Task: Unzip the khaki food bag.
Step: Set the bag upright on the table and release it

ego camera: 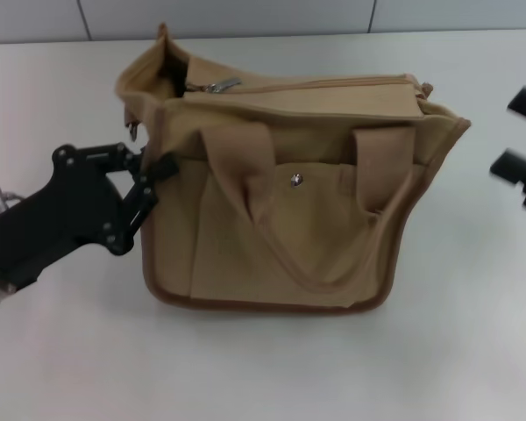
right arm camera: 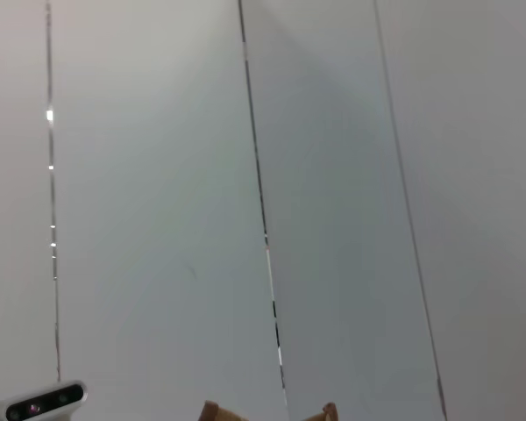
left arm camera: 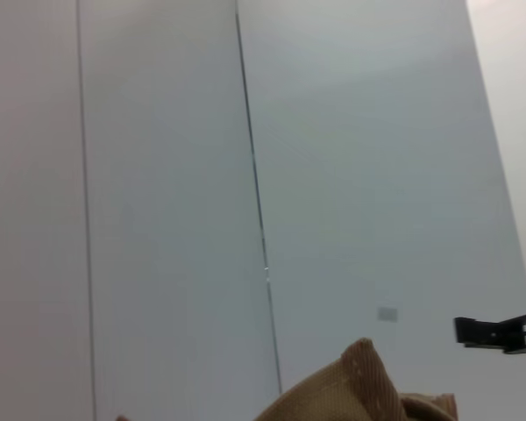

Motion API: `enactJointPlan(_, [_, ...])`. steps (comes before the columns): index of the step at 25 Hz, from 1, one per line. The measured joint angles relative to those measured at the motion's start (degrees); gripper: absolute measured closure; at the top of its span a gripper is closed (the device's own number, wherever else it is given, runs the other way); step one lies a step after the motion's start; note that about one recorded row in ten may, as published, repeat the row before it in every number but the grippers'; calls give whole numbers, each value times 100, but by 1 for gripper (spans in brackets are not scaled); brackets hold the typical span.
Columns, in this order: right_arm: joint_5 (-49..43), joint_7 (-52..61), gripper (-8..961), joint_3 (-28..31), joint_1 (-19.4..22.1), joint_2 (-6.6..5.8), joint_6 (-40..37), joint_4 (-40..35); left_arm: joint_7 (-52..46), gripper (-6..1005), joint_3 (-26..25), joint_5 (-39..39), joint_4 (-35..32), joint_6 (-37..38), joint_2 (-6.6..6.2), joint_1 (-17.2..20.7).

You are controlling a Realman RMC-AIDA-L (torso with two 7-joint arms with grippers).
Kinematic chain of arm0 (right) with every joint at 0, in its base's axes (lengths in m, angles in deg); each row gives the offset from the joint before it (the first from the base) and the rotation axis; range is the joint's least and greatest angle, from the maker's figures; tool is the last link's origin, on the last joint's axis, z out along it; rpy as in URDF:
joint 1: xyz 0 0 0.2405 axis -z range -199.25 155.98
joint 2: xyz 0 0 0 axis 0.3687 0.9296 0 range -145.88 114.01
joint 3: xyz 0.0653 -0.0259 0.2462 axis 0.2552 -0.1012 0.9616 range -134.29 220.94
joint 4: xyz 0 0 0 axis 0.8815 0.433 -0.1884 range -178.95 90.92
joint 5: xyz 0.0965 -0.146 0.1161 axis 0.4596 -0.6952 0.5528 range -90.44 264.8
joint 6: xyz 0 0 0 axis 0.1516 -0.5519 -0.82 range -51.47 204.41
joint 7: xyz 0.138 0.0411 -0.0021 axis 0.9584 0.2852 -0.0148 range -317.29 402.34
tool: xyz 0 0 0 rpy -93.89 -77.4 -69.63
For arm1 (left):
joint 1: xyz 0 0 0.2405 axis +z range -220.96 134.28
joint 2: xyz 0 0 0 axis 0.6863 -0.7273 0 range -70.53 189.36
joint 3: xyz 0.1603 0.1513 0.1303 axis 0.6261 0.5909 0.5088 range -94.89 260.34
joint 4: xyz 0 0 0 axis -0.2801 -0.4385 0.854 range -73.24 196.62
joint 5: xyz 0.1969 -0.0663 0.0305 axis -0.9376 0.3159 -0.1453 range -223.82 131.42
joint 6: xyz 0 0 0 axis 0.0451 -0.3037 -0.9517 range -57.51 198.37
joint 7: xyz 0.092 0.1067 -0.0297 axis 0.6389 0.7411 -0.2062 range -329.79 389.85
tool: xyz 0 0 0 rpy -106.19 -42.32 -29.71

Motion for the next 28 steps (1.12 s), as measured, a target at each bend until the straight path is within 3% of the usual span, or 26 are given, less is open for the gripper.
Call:
enactJointPlan(6, [19,558,110,17,-182,-2,88,-453,-106,911,136,-8,-167,56,10,-230])
enactJointPlan(17, [-179,1555,113,-442,-650,-2,402,-1525,-866,911,343,15,-1371,668,28,-475])
enactJointPlan(28, [-565,2021,117,-1495,-1070,15,852,-2066,-970,911,969,189,-1811,771,34,-619])
